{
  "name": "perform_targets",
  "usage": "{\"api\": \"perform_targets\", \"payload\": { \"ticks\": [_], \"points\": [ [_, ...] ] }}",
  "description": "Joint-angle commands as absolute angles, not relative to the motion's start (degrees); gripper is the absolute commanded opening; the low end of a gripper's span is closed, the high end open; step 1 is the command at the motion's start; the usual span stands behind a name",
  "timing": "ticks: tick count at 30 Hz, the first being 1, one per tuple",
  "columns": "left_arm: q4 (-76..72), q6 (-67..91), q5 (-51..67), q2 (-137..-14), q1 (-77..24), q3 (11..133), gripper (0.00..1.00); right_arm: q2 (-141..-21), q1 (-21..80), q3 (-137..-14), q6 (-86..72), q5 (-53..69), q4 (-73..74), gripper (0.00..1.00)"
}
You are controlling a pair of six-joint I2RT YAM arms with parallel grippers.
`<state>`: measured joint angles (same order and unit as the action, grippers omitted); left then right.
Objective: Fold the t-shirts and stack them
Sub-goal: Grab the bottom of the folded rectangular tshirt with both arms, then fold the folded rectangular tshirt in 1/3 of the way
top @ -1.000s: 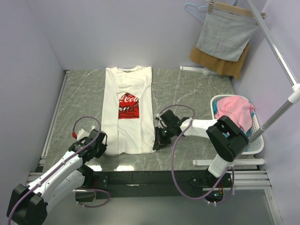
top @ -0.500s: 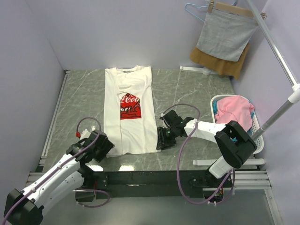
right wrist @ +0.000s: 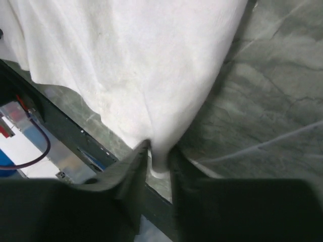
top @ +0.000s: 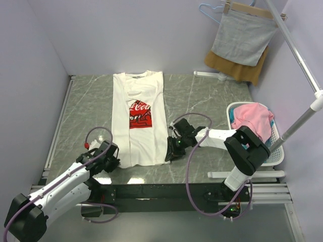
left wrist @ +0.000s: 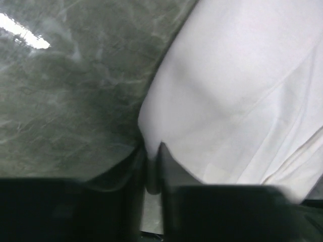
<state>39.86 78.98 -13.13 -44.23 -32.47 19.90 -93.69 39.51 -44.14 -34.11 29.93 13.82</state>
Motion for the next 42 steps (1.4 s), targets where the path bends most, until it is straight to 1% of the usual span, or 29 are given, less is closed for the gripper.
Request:
{"api": "perform_targets", "payload": {
  "ticks": [1,2,4,5,12,20,23,25,27,31,33,36,38,42],
  "points": [
    [39.3,78.6,-14.1,-44.6,-33.0,18.9,0.01,-94.6,39.7,-43.2,-34.1,30.8,11.3,0.17],
    [39.5,78.5,-14.1,-44.9,-33.0,19.3,0.01,-94.1,39.7,-43.2,-33.8,31.0,11.2,0.08],
    [40.9,78.2,-14.8,-45.0,-33.4,21.3,0.01,-92.1,39.6,-43.2,-33.0,30.9,11.3,0.01],
    [41.4,78.1,-15.2,-44.7,-33.7,22.1,0.01,-91.2,39.6,-43.1,-33.0,30.9,11.5,0.00],
    [46.3,77.5,-14.9,-43.7,-35.3,30.4,0.01,-83.1,39.7,-41.7,-31.5,30.6,15.9,0.00],
    [49.6,77.9,-11.7,-43.9,-37.6,32.0,0.01,-82.6,39.7,-42.8,-28.2,32.1,21.8,0.00],
    [50.7,77.6,-14.1,-43.9,-37.5,33.5,0.01,-83.2,39.6,-45.2,-28.0,30.5,22.3,0.00],
    [50.1,76.9,-17.3,-46.0,-37.5,35.9,0.03,-83.8,39.3,-48.2,-27.9,29.1,22.3,0.00],
    [49.7,75.3,-21.4,-48.4,-37.6,39.0,0.05,-86.0,38.3,-51.7,-27.7,29.6,21.6,0.00],
    [49.8,72.2,-29.6,-57.5,-37.3,45.2,0.06,-90.9,35.0,-58.0,-26.6,29.5,21.9,0.00],
    [47.1,68.5,-31.3,-59.8,-36.9,47.2,0.07,-93.5,33.4,-61.1,-26.1,30.2,21.1,0.00],
    [39.7,63.2,-30.3,-64.1,-33.4,48.8,0.07,-98.2,30.2,-67.1,-25.1,31.6,21.8,0.00],
    [34.8,60.1,-28.9,-67.3,-29.4,49.7,0.06,-101.6,28.5,-70.1,-24.2,32.2,22.1,0.00],
    [28.7,53.3,-29.4,-72.4,-24.3,51.6,0.06,-108.1,25.8,-80.2,-23.4,33.9,23.9,0.00]
  ]
}}
